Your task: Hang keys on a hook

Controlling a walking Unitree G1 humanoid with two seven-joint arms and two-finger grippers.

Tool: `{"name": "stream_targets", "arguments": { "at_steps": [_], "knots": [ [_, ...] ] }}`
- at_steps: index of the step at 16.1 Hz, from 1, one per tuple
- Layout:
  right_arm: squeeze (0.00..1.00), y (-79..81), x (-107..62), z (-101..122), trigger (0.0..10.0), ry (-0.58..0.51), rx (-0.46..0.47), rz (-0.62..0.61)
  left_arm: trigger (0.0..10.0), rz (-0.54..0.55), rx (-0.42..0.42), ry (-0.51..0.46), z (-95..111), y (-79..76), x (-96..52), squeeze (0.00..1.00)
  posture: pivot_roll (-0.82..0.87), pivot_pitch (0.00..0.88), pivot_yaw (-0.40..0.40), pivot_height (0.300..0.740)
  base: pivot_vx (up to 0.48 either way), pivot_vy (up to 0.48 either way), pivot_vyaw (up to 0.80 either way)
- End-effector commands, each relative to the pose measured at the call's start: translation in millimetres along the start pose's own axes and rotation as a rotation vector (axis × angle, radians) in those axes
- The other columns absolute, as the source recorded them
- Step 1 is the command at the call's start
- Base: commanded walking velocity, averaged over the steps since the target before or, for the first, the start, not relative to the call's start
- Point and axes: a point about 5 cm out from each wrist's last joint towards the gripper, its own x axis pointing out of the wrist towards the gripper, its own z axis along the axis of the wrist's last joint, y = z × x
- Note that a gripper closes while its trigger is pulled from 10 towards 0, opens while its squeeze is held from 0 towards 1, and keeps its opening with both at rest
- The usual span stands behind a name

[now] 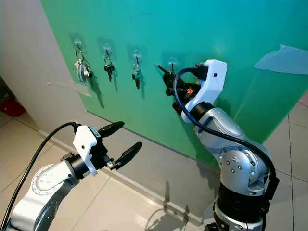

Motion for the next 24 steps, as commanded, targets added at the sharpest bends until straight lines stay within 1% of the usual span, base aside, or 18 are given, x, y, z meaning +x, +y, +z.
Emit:
{"name": "stream_targets", "arguments": {
  "at_steps": [1, 5, 8, 10, 11, 15, 17, 18, 19, 20, 21, 22, 24],
  "knots": [
    [0.0, -18.1, -2.6, -4.0, 10.0, 0.028, 0.035, -0.114, 10.0, 0.004, 0.015, -0.014, 5.9, 1.9, 0.8, 0.0, -0.09, 0.0, 0.041, 0.74, 0.0, 0.0, 0.0],
    [0.0, -27.1, -5.2, -9.1, 10.0, 0.054, 0.058, -0.156, 10.0, 0.003, 0.011, -0.009, 4.9, 1.8, 0.0, 0.0, -0.09, 0.0, 0.044, 0.74, 0.0, 0.0, 0.0],
    [0.0, -30.0, -5.0, -13.0, 10.0, 0.068, 0.072, -0.172, 10.0, 0.006, 0.012, -0.009, 5.0, 2.0, 0.5, 0.0, -0.09, 0.0, 0.042, 0.74, 0.0, 0.0, 0.0],
    [0.0, -32.5, -6.6, -19.0, 10.0, 0.105, 0.054, -0.184, 10.0, 0.009, 0.016, -0.007, 4.7, 2.1, 0.2, 0.0, -0.09, 0.0, 0.042, 0.74, 0.0, 0.0, 0.0],
    [0.0, -33.4, -6.8, -20.7, 10.0, 0.12, 0.022, -0.188, 10.0, 0.01, 0.017, -0.007, 4.8, 2.6, 0.4, 0.0, -0.09, 0.0, 0.042, 0.74, 0.0, 0.0, 0.0],
    [0.0, -33.4, -4.7, -23.2, 10.0, 0.126, 0.013, -0.19, 10.0, 0.013, 0.025, -0.01, 6.3, 4.7, 1.7, 0.0, -0.08, 0.0, 0.04, 0.74, 0.0, 0.0, 0.0],
    [0.0, -27.3, -3.4, -17.8, 10.0, 0.103, -0.005, -0.14, 10.0, 0.013, 0.027, -0.015, 7.0, 4.3, 2.5, 0.0, -0.09, 0.0, 0.04, 0.74, 0.0, 0.0, 0.0],
    [0.0, -21.9, -3.9, -13.8, 10.0, 0.083, -0.02, -0.084, 10.0, 0.012, 0.024, -0.016, 6.9, 3.5, 3.0, 0.0, -0.09, 0.0, 0.04, 0.74, 0.0, 0.0, 0.0],
    [0.0, -19.3, -4.5, -12.3, 10.0, 0.078, -0.031, -0.056, 10.0, 0.012, 0.025, -0.016, 6.8, 3.4, 3.5, 0.0, -0.09, 0.0, 0.039, 0.74, 0.0, 0.0, 0.0],
    [0.0, -15.0, -5.8, -10.0, 10.0, 0.072, -0.061, -0.004, 10.0, 0.015, 0.03, -0.018, 7.3, 3.9, 4.4, 0.0, -0.09, 0.0, 0.038, 0.74, 0.0, 0.0, 0.0],
    [0.0, -13.2, -6.8, -9.2, 10.0, 0.073, -0.076, 0.019, 10.0, 0.015, 0.031, -0.018, 7.5, 3.9, 4.5, 0.0, -0.09, 0.0, 0.038, 0.74, 0.0, 0.0, 0.0],
    [0.0, -7.2, -10.8, -6.1, 10.0, 0.067, -0.111, 0.087, 10.0, 0.014, 0.031, -0.017, 7.6, 2.9, 3.6, 0.0, -0.09, 0.0, 0.041, 0.74, 0.0, 0.0, 0.0],
    [0.0, -0.9, -12.1, 1.8, 10.0, 0.022, -0.099, 0.136, 10.0, 0.008, 0.027, -0.015, 7.0, 1.6, 2.9, 0.0, -0.09, 0.0, 0.04, 0.74, 0.0, 0.0, 0.0]
  ]
}}
